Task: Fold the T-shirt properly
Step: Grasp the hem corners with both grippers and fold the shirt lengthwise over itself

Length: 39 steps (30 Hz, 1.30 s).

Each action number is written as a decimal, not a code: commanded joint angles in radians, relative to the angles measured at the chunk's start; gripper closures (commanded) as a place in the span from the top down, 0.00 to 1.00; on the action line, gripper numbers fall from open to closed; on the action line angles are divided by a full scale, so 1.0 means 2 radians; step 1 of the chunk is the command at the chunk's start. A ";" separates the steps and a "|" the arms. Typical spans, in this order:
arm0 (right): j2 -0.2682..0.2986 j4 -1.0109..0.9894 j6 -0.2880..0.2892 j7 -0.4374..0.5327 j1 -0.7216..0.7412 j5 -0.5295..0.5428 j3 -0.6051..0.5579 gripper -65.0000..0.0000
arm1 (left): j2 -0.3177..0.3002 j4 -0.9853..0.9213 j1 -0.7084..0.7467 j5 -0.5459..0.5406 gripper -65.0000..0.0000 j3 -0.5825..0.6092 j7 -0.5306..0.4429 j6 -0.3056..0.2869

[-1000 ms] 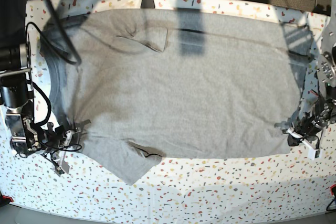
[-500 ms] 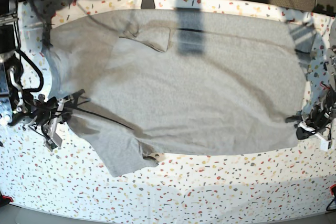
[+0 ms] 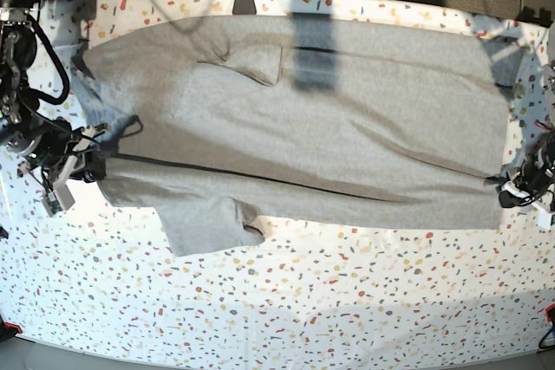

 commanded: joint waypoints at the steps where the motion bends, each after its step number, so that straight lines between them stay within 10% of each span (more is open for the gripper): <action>1: 0.006 0.015 0.000 0.006 0.004 0.003 0.012 0.00 | -0.010 0.014 -0.018 -0.010 0.00 0.000 -0.006 -0.004; 18: -0.019 0.019 0.000 0.007 -0.009 0.003 0.027 0.00 | 0.007 0.117 -0.018 -0.009 0.00 0.000 0.000 -0.004; 25: -0.019 0.019 0.000 0.008 -0.009 0.003 0.027 0.00 | 0.042 0.134 -0.018 0.103 0.00 0.000 -0.030 0.164; 39: -0.019 0.019 -0.001 0.011 -0.009 0.001 0.027 0.00 | 0.060 0.325 0.142 0.001 0.00 0.000 0.003 0.162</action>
